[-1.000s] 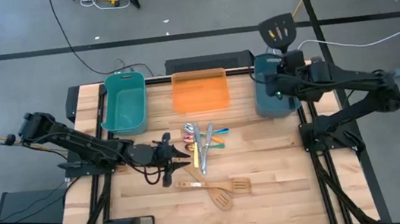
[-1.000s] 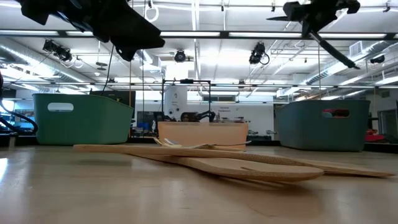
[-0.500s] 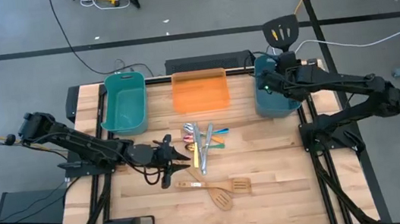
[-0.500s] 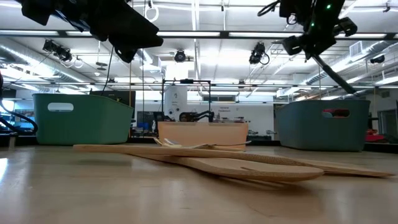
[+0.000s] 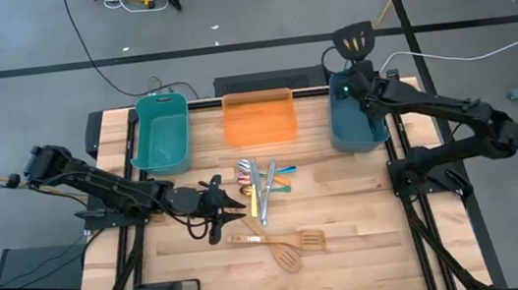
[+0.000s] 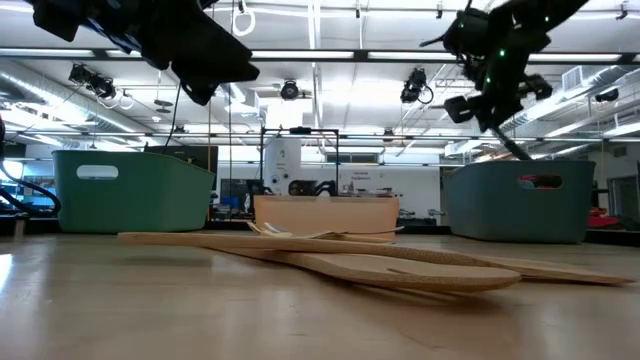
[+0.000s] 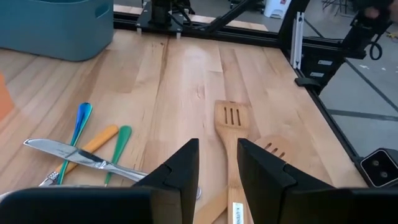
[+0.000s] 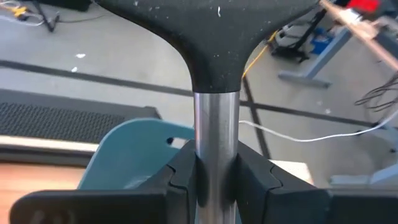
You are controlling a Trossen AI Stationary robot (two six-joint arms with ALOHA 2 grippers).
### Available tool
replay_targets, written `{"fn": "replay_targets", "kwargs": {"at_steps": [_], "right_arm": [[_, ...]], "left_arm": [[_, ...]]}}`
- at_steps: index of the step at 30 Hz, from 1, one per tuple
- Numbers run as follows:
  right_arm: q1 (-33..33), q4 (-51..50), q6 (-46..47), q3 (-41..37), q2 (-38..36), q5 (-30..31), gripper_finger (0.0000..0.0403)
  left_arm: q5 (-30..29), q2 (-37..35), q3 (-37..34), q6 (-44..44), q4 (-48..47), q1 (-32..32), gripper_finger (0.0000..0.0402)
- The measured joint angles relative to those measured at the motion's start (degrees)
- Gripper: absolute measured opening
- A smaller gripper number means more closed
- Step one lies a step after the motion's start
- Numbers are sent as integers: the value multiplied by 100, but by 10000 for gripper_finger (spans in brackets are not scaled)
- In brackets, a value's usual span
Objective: Pick & Place Kitchen Items
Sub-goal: Put the black spatula into the blue bin
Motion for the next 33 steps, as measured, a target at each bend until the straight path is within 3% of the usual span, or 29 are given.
{"fn": "replay_targets", "kwargs": {"at_steps": [10, 16, 33], "right_arm": [[-961, 570, -589, -527, 0, -946, 78], [-1128, 815, -694, -557, 17, -1481, 78], [-1196, 671, -719, -700, 46, -1989, 78]], "left_arm": [[-50, 0, 0, 6, 5, 4, 115], [-100, 0, 0, 11, 45, 4, 115], [-109, 0, 0, 4, 51, 4, 115]]}}
